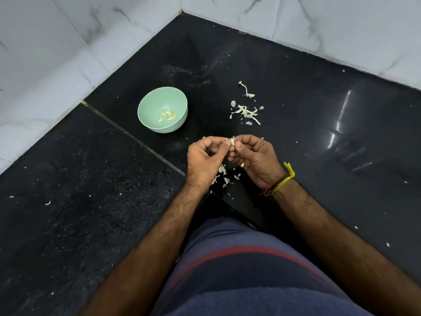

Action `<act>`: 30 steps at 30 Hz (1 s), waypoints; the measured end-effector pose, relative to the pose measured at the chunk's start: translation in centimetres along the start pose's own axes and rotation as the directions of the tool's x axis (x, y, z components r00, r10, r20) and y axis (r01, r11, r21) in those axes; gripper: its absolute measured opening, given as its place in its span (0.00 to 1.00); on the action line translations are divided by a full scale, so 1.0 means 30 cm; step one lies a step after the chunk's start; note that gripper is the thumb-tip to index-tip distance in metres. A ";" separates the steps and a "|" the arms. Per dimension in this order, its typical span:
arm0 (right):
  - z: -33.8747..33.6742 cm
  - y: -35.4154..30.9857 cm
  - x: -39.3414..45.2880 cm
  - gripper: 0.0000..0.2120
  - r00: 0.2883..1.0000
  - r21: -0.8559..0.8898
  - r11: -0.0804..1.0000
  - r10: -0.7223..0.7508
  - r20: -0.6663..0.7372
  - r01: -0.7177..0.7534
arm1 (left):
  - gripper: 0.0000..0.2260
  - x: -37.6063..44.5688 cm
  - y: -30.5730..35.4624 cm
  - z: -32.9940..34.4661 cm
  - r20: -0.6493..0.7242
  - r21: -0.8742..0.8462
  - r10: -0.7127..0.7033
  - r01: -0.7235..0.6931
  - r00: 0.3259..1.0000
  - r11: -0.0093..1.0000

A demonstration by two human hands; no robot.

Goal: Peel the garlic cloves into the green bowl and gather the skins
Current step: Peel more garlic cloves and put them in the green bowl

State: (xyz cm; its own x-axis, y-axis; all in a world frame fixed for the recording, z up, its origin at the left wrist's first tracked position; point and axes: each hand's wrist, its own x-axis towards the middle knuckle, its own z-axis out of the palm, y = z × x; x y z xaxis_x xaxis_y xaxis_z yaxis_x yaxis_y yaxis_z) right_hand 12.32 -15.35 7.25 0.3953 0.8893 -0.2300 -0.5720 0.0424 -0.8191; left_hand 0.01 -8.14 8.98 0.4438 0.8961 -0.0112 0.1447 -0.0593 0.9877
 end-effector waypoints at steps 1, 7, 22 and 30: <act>0.002 0.003 -0.002 0.04 1.000 -0.024 1.000 -0.013 -0.005 0.013 | 0.04 0.003 -0.003 -0.004 0.002 0.008 -0.001 0.001 1.000 1.000; 0.020 0.006 -0.012 0.04 0.989 -0.281 0.950 -0.148 -0.017 0.137 | 0.03 0.012 0.003 -0.012 -0.034 0.015 -0.038 0.039 0.999 0.999; 0.027 0.034 -0.020 0.03 0.957 -0.321 0.921 -0.268 -0.114 0.220 | 0.05 0.017 0.000 0.032 -0.050 0.167 0.080 -0.071 0.995 0.983; 0.010 0.039 -0.011 0.04 0.984 -0.140 0.975 -0.177 -0.024 0.172 | 0.12 0.013 -0.017 0.044 -0.031 0.074 -0.073 0.075 0.997 0.994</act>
State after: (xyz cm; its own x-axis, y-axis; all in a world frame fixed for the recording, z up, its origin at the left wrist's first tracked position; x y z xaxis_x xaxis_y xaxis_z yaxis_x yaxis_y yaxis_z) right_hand 11.31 -15.47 6.53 0.5076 0.8565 -0.0937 -0.3892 0.1309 -0.9118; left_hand 1.28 -8.36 8.26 0.4041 0.9114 -0.0780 0.2425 -0.0245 0.9698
